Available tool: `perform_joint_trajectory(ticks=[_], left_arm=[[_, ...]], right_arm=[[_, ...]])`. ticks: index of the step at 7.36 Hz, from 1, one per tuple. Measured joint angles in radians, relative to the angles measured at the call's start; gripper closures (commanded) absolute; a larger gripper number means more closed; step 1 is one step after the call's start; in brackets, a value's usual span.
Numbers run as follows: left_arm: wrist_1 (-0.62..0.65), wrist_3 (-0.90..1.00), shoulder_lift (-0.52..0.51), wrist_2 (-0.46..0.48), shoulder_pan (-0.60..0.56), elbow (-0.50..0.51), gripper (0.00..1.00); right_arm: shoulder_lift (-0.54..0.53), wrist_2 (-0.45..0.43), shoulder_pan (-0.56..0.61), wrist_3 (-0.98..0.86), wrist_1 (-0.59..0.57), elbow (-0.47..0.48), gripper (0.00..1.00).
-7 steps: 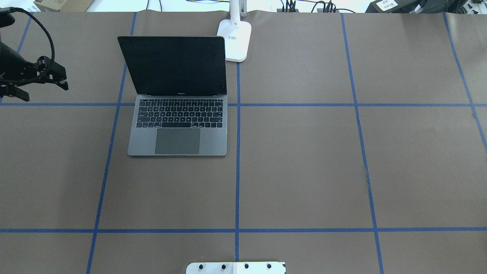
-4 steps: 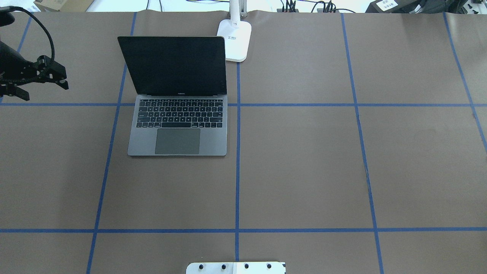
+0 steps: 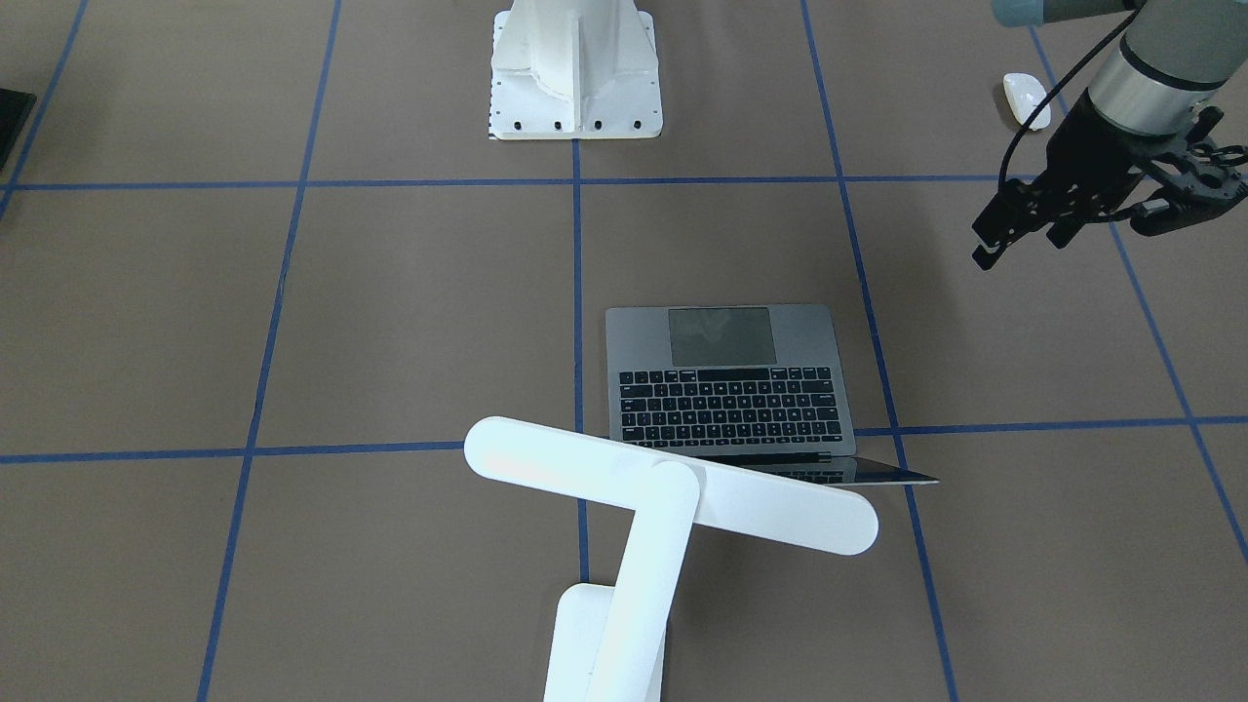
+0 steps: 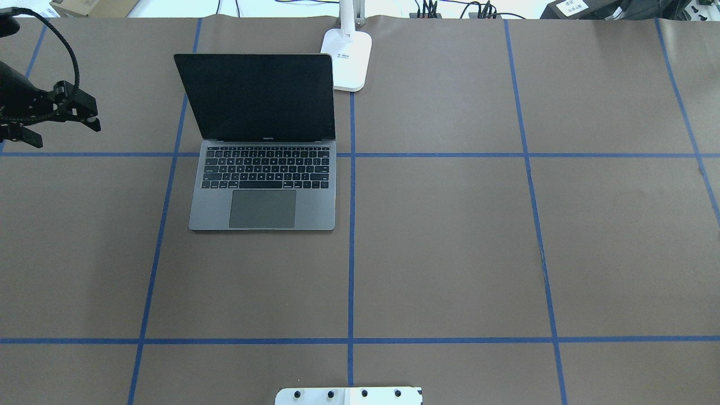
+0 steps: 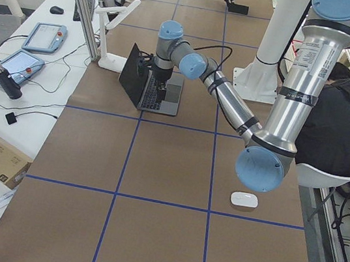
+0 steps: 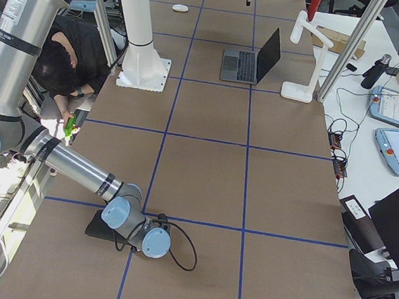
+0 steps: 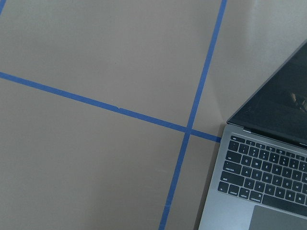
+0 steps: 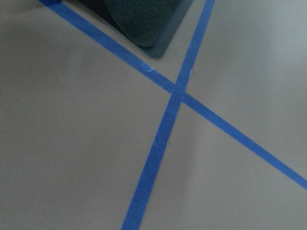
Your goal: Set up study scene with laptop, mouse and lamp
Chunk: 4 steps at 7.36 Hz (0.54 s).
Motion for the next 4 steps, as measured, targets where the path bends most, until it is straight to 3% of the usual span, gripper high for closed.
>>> perform_joint_trajectory(ticks=[4], left_arm=[[0.000,0.000,0.002,0.001,0.000,-0.012,0.00]], right_arm=[[-0.002,0.002,-0.004,-0.002,-0.001,0.003,1.00]])
